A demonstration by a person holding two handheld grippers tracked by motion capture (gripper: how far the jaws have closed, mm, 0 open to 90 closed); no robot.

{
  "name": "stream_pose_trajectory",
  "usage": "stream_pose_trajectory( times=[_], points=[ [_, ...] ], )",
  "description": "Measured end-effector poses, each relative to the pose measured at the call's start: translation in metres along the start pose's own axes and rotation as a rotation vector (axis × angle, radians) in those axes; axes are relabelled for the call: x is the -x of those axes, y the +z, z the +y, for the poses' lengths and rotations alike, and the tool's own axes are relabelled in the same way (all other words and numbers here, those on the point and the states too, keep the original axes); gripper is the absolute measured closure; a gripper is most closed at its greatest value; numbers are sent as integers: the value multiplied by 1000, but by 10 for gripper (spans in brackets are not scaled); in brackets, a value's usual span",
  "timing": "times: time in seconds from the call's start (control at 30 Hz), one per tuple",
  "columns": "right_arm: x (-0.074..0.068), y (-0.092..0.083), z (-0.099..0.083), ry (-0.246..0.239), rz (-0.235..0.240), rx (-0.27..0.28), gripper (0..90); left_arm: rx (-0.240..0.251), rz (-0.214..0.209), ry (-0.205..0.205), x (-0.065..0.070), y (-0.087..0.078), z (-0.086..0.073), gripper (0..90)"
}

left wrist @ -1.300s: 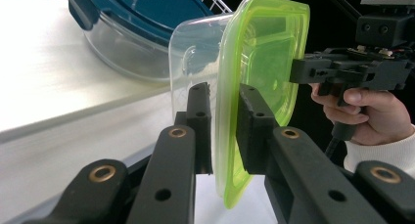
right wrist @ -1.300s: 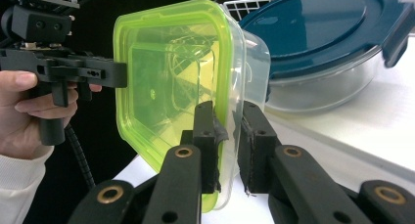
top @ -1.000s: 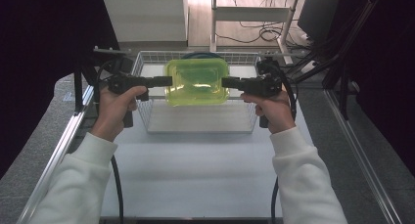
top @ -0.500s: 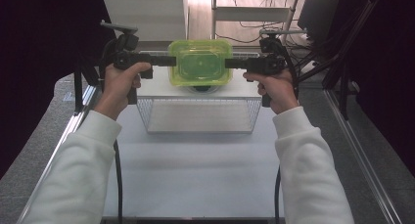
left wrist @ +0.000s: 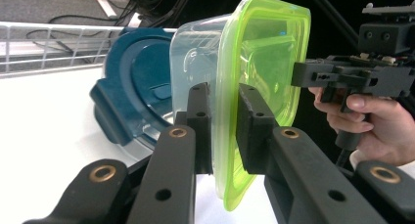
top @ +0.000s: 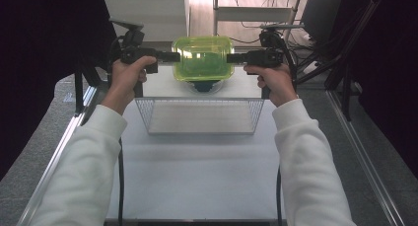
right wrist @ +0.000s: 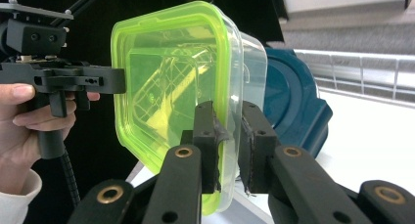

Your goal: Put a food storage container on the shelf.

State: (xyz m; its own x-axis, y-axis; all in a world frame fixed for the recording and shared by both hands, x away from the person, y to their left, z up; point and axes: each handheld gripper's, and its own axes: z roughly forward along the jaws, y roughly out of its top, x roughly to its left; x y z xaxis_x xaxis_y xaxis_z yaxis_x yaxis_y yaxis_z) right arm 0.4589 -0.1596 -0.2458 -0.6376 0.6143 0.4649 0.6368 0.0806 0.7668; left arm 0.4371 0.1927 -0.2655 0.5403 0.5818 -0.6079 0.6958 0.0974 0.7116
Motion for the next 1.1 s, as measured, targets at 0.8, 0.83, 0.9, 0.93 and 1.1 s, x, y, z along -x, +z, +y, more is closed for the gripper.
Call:
stream_pose_trajectory(
  times=[0.8,0.83,0.9,0.93,1.1],
  points=[
    [31,28,8,272,14,29,689,78,-41,-183,-36,22,4,693],
    [31,29,8,268,17,31,687,80,-33,-179,-35,22,4,677],
    [32,28,7,271,22,36,668,89,7,-168,-34,23,4,570],
    [32,28,8,262,16,44,604,94,9,-165,-34,23,4,505],
    [31,17,9,198,-14,127,357,179,65,-111,-31,10,4,262]
  ],
)
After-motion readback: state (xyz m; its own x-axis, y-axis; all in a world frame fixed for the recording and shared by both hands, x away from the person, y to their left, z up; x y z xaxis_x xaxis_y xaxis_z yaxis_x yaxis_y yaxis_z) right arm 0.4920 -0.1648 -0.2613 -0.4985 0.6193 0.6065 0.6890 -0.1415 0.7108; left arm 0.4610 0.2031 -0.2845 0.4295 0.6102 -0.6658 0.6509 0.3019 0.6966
